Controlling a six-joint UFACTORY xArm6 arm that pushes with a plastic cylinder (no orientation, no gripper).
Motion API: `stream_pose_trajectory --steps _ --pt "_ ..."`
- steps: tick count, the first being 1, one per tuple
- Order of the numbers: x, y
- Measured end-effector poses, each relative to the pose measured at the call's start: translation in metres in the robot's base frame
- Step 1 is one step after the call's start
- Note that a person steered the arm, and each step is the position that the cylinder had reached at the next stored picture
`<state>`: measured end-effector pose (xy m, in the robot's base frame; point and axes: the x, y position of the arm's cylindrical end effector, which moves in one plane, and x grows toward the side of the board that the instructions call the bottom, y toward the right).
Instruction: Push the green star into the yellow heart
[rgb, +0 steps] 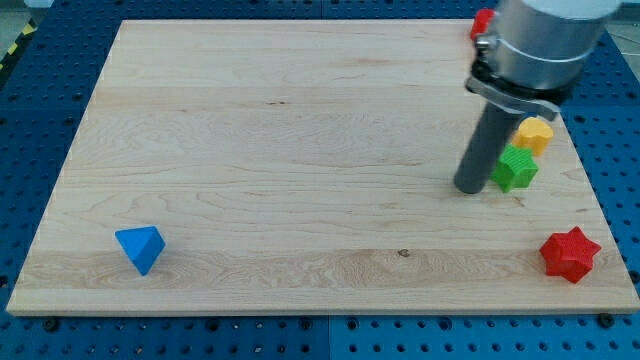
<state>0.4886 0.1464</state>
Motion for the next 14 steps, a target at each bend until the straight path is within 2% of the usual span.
stream_pose_trajectory --steps 1,4,5,6,8,10,11,12,13,14 --pt "-0.015 -0.011" --pt "-0.022 0.043" --pt "-0.022 0.043" --pt "-0.015 0.031" --pt "0.012 0.062" --pt "0.015 0.073" --pt "0.033 0.074" --pt "0.052 0.1" --pt "0.05 0.132" --pt "0.037 0.126"
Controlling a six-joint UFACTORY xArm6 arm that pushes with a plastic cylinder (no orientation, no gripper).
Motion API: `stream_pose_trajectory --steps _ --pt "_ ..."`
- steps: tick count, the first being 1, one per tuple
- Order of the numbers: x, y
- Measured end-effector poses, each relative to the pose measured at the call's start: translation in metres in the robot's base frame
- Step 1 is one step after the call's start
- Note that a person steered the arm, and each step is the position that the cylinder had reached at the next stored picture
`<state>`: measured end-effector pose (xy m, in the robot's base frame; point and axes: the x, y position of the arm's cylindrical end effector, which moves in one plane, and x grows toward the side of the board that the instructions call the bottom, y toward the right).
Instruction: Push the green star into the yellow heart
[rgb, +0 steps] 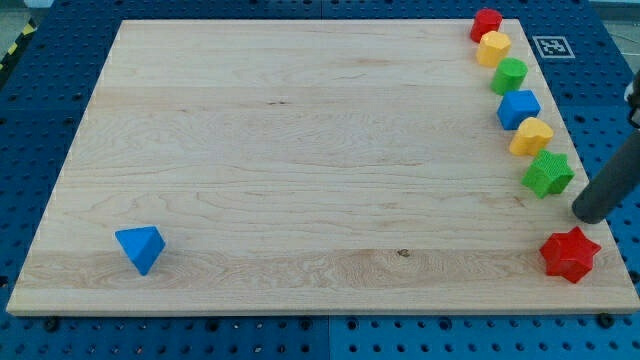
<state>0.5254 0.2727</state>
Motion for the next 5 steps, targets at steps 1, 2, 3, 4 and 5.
stream_pose_trajectory --steps 1,2,3,4,5 --pt "-0.013 -0.017" --pt "-0.025 -0.023" --pt "-0.029 -0.025" --pt "-0.028 -0.025" --pt "-0.013 -0.031"
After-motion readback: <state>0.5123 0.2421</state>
